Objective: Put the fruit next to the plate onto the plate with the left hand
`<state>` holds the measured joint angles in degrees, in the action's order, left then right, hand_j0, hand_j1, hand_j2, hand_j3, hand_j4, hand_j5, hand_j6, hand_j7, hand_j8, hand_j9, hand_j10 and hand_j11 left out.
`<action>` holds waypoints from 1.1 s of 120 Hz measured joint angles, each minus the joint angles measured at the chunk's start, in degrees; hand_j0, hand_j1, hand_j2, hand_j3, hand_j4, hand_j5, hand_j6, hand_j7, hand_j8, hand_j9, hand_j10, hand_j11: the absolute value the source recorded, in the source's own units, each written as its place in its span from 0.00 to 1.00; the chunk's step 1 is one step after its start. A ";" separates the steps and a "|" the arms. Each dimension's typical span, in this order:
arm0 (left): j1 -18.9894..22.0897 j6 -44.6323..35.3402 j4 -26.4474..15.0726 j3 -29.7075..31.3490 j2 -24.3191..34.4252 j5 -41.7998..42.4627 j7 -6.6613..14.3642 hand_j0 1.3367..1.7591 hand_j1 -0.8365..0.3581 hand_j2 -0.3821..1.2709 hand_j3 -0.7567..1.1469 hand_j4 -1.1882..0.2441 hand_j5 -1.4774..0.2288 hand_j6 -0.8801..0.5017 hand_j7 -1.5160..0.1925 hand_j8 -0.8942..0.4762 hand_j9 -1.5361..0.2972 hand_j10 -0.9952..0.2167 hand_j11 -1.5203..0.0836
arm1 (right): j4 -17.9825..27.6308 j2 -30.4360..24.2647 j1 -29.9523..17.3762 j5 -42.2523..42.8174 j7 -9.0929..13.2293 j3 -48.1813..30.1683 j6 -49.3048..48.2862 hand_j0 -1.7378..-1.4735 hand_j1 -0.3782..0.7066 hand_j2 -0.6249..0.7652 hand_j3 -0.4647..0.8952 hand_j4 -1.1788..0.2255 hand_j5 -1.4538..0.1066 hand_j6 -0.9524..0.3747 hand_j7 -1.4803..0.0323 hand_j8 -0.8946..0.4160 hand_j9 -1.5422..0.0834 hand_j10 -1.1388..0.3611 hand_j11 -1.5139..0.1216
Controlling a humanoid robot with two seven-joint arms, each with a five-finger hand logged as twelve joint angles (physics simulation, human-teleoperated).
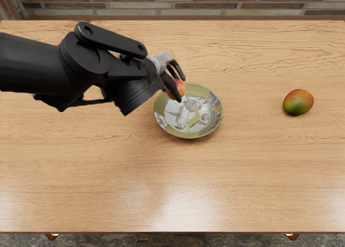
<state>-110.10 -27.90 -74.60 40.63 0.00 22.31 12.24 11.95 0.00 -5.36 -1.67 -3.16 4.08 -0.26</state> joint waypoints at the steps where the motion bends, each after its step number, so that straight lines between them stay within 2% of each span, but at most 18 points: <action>1: 0.42 -0.01 0.12 -0.09 0.00 -0.20 0.00 0.75 0.35 0.65 0.40 0.28 0.18 0.33 0.24 0.36 0.24 0.19 0.27 | 0.00 0.00 0.00 0.00 0.00 0.00 0.00 0.30 0.05 0.45 0.34 0.82 0.91 0.70 0.96 0.67 0.93 0.74 0.91; 8: 2.76 -0.05 0.75 -0.87 0.00 -1.59 0.02 0.75 0.34 0.69 0.40 0.28 0.19 0.31 0.24 0.36 0.24 0.19 0.27 | 0.00 0.00 0.00 -0.01 0.00 0.00 0.00 0.30 0.05 0.45 0.34 0.82 0.91 0.70 0.96 0.67 0.93 0.74 0.91; 11: 3.36 -0.06 0.94 -1.11 0.00 -2.16 0.03 0.75 0.35 0.67 0.40 0.28 0.19 0.32 0.24 0.36 0.24 0.18 0.27 | 0.00 0.00 0.00 0.00 0.00 0.00 0.00 0.30 0.05 0.45 0.34 0.82 0.91 0.70 0.96 0.67 0.93 0.74 0.91; 17: 3.78 -0.09 1.20 -1.47 0.00 -2.93 0.03 0.75 0.33 0.72 0.40 0.28 0.19 0.30 0.24 0.34 0.24 0.17 0.27 | 0.00 0.00 0.00 0.00 0.00 0.00 0.00 0.30 0.05 0.45 0.34 0.82 0.91 0.70 0.96 0.67 0.93 0.74 0.91; 28: 4.35 -0.10 1.44 -1.85 0.00 -3.65 0.03 0.75 0.32 0.75 0.40 0.27 0.20 0.28 0.24 0.33 0.24 0.16 0.27 | 0.00 0.00 0.00 0.00 0.00 0.01 0.00 0.30 0.05 0.45 0.34 0.82 0.91 0.70 0.96 0.67 0.93 0.74 0.91; 48: 5.42 -0.09 1.58 -2.06 0.00 -4.08 0.07 0.75 0.33 0.72 0.40 0.28 0.21 0.28 0.25 0.33 0.26 0.17 0.28 | 0.00 0.00 0.00 0.00 0.00 0.00 0.00 0.30 0.05 0.45 0.34 0.82 0.91 0.70 0.96 0.67 0.93 0.74 0.91; 55: 5.42 -0.22 1.61 -2.09 0.00 -4.09 0.07 0.76 0.39 0.62 0.40 0.35 0.30 0.30 0.33 0.34 0.33 0.24 0.36 | 0.00 0.00 0.00 0.00 0.00 -0.01 0.00 0.30 0.05 0.45 0.34 0.82 0.91 0.70 0.96 0.67 0.93 0.74 0.91; 68: 5.42 -0.36 1.64 -2.12 0.00 -4.15 0.06 0.76 0.58 0.47 0.40 0.50 0.48 0.39 0.51 0.42 0.49 0.43 0.55 | 0.00 0.00 0.00 0.00 0.00 0.00 0.00 0.30 0.05 0.45 0.34 0.82 0.91 0.70 0.96 0.67 0.93 0.74 0.91; 85: 4.69 0.06 1.37 -2.58 0.00 -3.99 0.09 0.76 0.78 0.35 0.40 0.66 0.67 0.51 0.70 0.53 0.66 0.62 0.75 | 0.00 0.00 0.00 0.00 0.00 -0.01 0.00 0.30 0.05 0.45 0.34 0.82 0.91 0.70 0.96 0.67 0.93 0.74 0.91; 91: 4.59 4.11 0.96 -3.15 0.24 -3.79 0.22 0.76 0.83 0.32 0.40 0.70 0.71 0.54 0.74 0.56 0.70 0.66 0.79 | 0.00 0.00 0.00 0.00 0.00 0.00 0.00 0.30 0.05 0.45 0.34 0.82 0.91 0.70 0.96 0.67 0.93 0.74 0.91; 98: 4.87 14.37 0.44 -3.38 8.81 -3.66 0.37 0.76 0.87 0.30 0.40 0.73 0.75 0.56 0.77 0.58 0.73 0.70 0.83 | 0.00 0.00 0.00 0.00 0.00 0.01 0.00 0.30 0.05 0.45 0.34 0.82 0.91 0.70 0.96 0.67 0.93 0.74 0.91; 111: 10.48 33.58 0.04 -3.83 27.54 -4.79 1.37 0.76 0.92 0.27 0.40 0.77 0.80 0.59 0.82 0.61 0.78 0.75 0.88 | 0.00 0.00 0.00 0.00 0.00 0.00 0.00 0.30 0.05 0.45 0.34 0.82 0.91 0.70 0.96 0.67 0.93 0.74 0.91; 117: 17.76 42.54 -0.04 -7.46 36.40 -6.32 2.87 0.76 0.93 0.26 0.40 0.78 0.81 0.60 0.84 0.62 0.79 0.77 0.89 | 0.00 0.00 0.00 0.00 0.00 0.00 0.00 0.30 0.05 0.45 0.34 0.82 0.91 0.70 0.96 0.67 0.93 0.74 0.91; 121: 20.98 48.07 -0.06 -10.85 42.21 -7.59 3.72 0.76 0.94 0.26 0.40 0.79 0.82 0.61 0.84 0.62 0.80 0.77 0.90 | 0.00 0.00 0.00 0.01 0.00 0.00 0.00 0.30 0.05 0.45 0.34 0.82 0.91 0.70 0.96 0.67 0.93 0.74 0.91; 132: 22.30 56.76 -0.06 -16.90 57.42 -9.74 5.10 0.76 0.96 0.25 0.40 0.80 0.84 0.62 0.86 0.63 0.81 0.79 0.92 | 0.00 0.00 0.00 0.01 0.00 0.01 0.00 0.30 0.05 0.45 0.34 0.82 0.91 0.70 0.96 0.67 0.93 0.74 0.91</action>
<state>-87.80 28.86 -74.66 23.73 57.42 12.57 17.35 11.95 0.00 -5.36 -1.67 -3.16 4.08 -0.26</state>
